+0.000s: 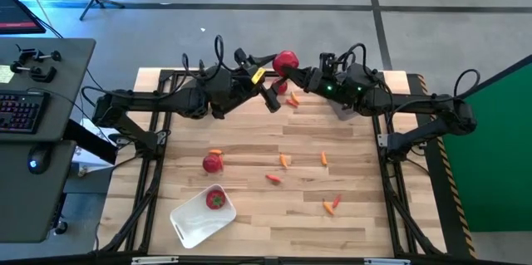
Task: Sort produce into baskets
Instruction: Put the red tomato into the white bin
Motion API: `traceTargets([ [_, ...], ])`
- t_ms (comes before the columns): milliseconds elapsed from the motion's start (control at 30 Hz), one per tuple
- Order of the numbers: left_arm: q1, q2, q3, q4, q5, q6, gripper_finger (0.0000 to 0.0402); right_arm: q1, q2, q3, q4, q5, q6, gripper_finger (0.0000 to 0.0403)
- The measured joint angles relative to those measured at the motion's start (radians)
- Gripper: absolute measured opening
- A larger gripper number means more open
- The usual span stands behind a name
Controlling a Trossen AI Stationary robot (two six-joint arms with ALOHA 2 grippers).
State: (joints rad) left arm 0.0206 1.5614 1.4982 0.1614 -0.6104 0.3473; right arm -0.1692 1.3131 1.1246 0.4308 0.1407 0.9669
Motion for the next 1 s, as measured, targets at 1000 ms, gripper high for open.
traceTargets([
  [1000, -0.028, -0.192, -0.001, -0.661, 0.261, -0.403, 0.0244, -0.102, -0.027, 0.001, -0.053, -0.159, -0.216, 0.0312],
])
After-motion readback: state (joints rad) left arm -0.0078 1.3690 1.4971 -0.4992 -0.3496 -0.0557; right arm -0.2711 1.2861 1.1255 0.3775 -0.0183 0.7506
